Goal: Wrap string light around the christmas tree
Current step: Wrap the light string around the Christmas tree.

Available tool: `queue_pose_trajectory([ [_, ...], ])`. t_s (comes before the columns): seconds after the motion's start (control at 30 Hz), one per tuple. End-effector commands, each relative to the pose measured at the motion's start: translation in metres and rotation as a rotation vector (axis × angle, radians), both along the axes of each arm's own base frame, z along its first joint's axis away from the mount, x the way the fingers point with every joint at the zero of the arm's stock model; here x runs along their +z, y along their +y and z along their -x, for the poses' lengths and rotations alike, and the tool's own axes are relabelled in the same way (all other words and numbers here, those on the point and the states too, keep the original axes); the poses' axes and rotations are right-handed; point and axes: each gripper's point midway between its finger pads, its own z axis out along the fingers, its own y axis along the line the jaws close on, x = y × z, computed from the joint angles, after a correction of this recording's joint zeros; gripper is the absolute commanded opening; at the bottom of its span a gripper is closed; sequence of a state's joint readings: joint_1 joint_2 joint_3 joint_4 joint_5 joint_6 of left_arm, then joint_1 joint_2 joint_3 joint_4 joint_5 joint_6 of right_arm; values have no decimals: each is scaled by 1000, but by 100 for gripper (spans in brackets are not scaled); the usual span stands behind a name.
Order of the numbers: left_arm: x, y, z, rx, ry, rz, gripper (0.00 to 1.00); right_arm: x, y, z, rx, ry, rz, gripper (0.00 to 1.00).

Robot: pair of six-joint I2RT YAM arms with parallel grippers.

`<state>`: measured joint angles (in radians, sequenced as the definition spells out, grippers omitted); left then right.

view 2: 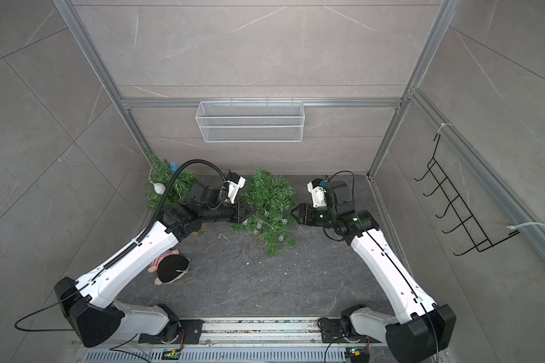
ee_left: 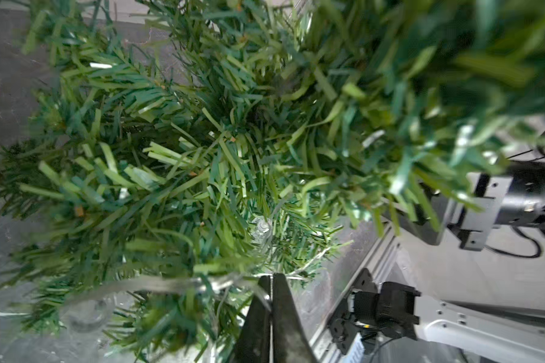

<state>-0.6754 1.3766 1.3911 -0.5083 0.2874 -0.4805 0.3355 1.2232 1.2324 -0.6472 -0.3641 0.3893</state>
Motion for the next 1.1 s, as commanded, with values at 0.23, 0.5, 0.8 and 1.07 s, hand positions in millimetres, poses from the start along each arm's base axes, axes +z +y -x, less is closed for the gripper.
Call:
queue_pose_trajectory([
  [0.23,15,30,13,13,-96,-115,41,-3,5,-9,9,0,-3,57],
  [0.5,8,61,20,24,-90,-168,54,-4,-9,-19,-63,-21,19,58],
  [0.8,-72,126,5,278,-246,-275,59,-49,-62,-41,-295,-72,152,59],
  [1.07,-135,167,-50,585,-510,-416,62,-101,-114,-70,-408,-239,476,69],
])
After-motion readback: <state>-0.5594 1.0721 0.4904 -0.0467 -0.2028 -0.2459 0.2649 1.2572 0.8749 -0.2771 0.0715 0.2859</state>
